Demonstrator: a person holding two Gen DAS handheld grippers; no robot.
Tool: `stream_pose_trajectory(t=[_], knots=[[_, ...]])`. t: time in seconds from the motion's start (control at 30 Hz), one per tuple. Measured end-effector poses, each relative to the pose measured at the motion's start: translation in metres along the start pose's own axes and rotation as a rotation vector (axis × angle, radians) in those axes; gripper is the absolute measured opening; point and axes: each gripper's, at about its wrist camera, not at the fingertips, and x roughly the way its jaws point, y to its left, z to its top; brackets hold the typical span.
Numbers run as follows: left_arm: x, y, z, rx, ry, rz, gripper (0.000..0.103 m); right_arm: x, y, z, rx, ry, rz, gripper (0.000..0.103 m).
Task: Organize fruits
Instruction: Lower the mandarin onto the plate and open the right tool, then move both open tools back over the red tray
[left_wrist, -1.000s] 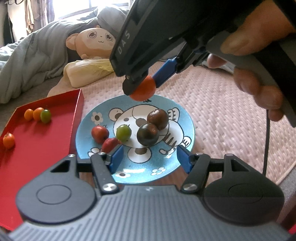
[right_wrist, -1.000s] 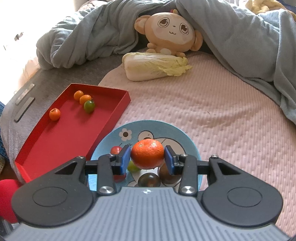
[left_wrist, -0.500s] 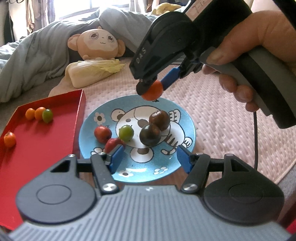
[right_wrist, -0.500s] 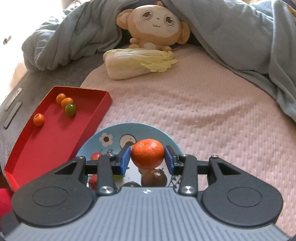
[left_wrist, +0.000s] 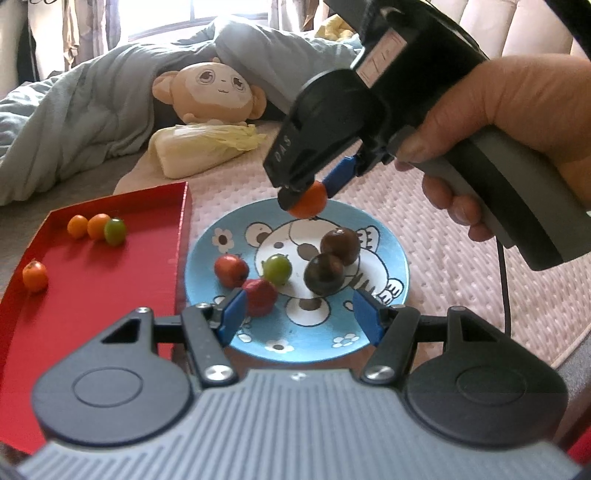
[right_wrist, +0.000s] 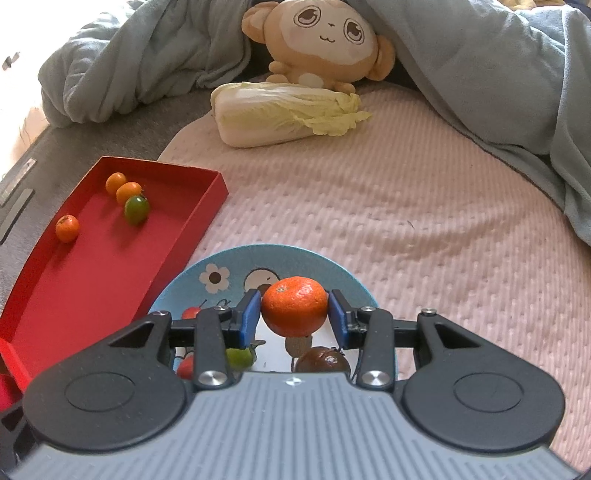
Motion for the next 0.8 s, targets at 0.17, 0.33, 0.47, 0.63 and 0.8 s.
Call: stream_pose_trajectory(t=[0.17,0.33,0.47,0.63,0.8], knots=[[-0.003,0.005,0.001,-0.011,-0.009,0.004,0.066,0.001,0.0,-0.001,0.003,0.004,-0.008,0.046],[-0.004,0.01,0.003,-0.026,-0.019,0.006,0.066,-0.004,-0.004,-0.002,0.019,-0.011,-0.015,0.061],[-0.005,0.015,0.004,-0.037,-0.025,0.011,0.066,-0.01,-0.007,-0.001,0.037,-0.027,-0.017,0.063],[-0.007,0.027,0.005,-0.053,-0.04,0.031,0.066,-0.02,0.001,0.003,0.03,-0.068,-0.001,0.063],[-0.007,0.047,0.008,-0.083,-0.046,0.064,0.066,-0.025,0.028,0.012,-0.024,-0.109,0.057,0.064]])
